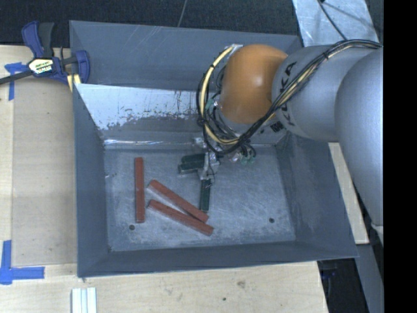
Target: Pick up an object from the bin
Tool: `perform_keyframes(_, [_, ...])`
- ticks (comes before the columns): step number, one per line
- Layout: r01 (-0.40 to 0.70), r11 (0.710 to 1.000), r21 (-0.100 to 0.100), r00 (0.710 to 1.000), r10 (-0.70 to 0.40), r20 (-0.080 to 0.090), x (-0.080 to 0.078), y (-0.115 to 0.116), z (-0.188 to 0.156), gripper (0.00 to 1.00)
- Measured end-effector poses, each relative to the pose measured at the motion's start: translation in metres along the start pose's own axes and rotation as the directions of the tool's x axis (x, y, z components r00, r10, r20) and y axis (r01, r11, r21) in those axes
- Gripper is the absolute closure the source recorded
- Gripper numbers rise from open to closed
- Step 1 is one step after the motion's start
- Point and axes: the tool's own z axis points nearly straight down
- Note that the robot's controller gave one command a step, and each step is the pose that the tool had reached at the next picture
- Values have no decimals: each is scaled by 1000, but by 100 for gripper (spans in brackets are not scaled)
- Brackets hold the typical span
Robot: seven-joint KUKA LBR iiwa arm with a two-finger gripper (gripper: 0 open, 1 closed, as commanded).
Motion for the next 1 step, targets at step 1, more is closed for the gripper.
perform_keyframes(1, [0, 1000, 0, 1000, 0, 0, 0, 0, 0, 100])
